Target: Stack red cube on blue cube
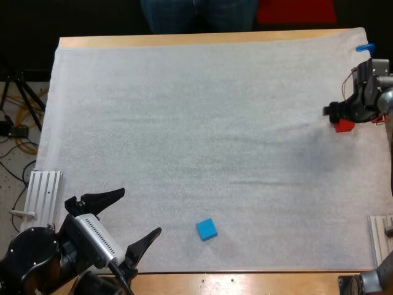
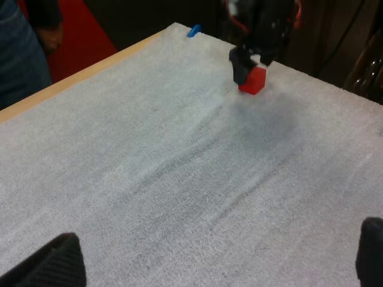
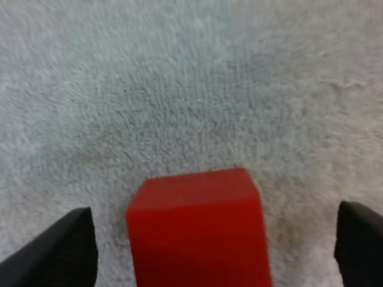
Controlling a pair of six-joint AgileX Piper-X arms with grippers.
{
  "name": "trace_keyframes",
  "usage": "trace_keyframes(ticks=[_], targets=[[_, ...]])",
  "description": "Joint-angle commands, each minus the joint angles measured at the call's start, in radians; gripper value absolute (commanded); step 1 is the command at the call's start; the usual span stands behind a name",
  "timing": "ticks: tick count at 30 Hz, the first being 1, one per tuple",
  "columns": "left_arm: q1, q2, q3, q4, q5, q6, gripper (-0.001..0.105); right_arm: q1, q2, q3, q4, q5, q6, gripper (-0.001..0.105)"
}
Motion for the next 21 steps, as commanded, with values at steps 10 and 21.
trace_keyframes(ticks=[10,21], targets=[[-0.004,0.001,-0.006,-0.010,0.009,-0.011,0.087,-0.004,0.027,-0.015,0.011,-0.014,0.005,0.028],[-0.004,0.001,-0.006,-0.010,0.009,-0.011,0.087,-0.004,-0.084,-0.075,0.071,-0.013,0.017,0.022]])
